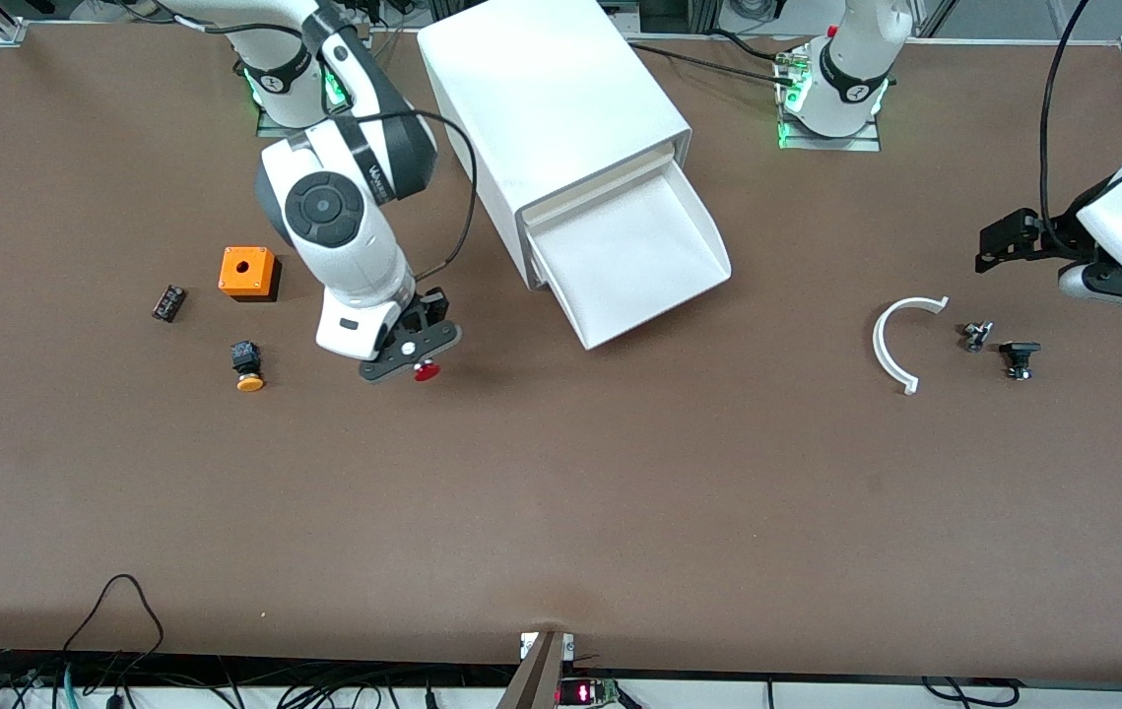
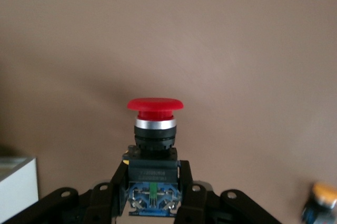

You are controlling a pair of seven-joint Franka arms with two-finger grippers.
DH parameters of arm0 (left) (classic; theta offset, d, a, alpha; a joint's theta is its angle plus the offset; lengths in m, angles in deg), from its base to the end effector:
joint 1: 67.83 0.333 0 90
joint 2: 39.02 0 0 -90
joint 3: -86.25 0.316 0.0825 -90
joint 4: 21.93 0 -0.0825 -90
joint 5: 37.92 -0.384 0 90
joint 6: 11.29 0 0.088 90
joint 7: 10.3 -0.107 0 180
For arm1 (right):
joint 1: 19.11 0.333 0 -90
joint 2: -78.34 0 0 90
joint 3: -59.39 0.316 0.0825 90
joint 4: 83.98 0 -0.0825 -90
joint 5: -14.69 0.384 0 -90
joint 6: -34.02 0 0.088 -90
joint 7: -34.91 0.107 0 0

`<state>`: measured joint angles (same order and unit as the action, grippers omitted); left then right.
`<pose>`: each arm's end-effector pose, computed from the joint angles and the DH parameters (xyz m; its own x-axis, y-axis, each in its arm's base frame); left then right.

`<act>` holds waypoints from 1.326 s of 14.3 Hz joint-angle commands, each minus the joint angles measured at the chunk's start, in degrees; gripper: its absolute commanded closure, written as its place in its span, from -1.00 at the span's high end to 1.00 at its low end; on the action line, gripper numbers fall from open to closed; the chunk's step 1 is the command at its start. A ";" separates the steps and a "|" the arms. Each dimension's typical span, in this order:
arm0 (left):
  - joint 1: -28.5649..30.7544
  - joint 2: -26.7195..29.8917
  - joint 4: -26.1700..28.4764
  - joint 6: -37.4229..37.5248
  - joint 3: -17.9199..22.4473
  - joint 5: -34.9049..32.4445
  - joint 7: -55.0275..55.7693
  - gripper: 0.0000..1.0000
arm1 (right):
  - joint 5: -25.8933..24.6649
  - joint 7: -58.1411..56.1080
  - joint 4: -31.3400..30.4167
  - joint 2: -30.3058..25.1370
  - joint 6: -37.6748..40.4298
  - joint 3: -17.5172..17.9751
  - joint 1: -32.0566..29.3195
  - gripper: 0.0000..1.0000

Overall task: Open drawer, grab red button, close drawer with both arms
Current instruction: 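Lift the red button out of the drawer toward the orange box, then set the red button on the table while the left gripper pushes the drawer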

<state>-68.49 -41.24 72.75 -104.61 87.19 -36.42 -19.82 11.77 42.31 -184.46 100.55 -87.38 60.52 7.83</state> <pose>0.5670 0.0000 0.5691 0.9856 -0.1590 -0.0574 -0.1572 -0.9869 0.0353 0.5744 0.3025 0.3475 0.9262 0.3765 -0.0181 0.3769 -0.9255 0.0381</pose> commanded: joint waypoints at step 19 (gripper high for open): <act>-11.99 -16.58 18.17 -42.98 -11.83 -0.19 48.44 1.00 | -4.90 -1.34 -26.71 -3.22 -26.10 -4.38 -11.91 0.99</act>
<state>-79.20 -57.21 89.76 -145.23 75.46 -36.40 24.14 7.17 40.95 -211.66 100.26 -115.31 55.59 -3.29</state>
